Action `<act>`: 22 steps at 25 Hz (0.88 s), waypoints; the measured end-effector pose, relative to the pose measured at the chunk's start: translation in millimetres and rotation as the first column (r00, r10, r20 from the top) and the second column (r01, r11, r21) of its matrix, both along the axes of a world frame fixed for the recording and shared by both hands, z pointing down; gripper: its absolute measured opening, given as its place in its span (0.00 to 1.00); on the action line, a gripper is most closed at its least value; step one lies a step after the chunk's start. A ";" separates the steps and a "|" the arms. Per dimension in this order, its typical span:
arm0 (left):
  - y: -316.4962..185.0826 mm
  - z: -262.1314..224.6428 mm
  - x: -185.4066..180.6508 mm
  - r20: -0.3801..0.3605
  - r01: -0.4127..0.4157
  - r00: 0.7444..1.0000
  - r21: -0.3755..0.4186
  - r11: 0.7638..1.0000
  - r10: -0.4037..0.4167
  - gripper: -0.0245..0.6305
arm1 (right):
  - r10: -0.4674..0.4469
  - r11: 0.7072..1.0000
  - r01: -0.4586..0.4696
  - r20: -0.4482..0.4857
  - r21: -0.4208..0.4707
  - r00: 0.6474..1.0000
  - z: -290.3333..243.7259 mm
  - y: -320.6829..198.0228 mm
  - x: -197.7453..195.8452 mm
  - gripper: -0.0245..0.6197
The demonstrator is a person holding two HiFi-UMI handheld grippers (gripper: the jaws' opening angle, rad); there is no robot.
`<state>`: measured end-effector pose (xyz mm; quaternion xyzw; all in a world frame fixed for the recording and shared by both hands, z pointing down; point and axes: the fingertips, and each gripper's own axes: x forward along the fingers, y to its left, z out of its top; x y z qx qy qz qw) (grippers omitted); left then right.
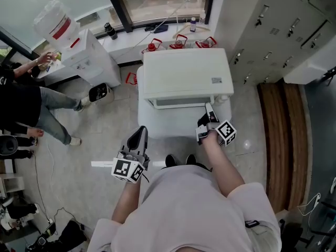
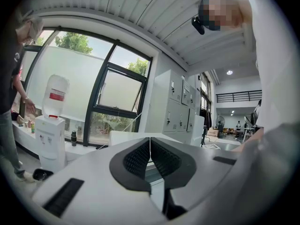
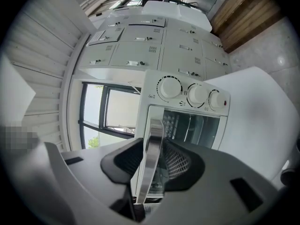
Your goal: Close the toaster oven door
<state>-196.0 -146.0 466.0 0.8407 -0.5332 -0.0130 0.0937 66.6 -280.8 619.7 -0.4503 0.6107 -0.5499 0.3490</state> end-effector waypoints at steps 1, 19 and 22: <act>-0.1 0.4 0.9 -0.001 -0.002 1.000 0.002 1.000 0.002 0.07 | -0.003 1.000 0.003 -0.018 -0.001 1.000 0.0 3.7 1.2 0.23; -4.6 -7.1 14.9 -0.024 -0.033 0.999 0.042 0.999 0.034 0.07 | 0.005 0.911 0.339 -0.828 0.234 0.560 -140.1 49.8 -1.3 0.05; -4.5 -7.3 19.6 0.007 -0.035 0.999 0.049 0.998 0.035 0.07 | 0.030 0.889 0.393 -0.886 0.235 0.464 -158.3 55.4 -8.2 0.05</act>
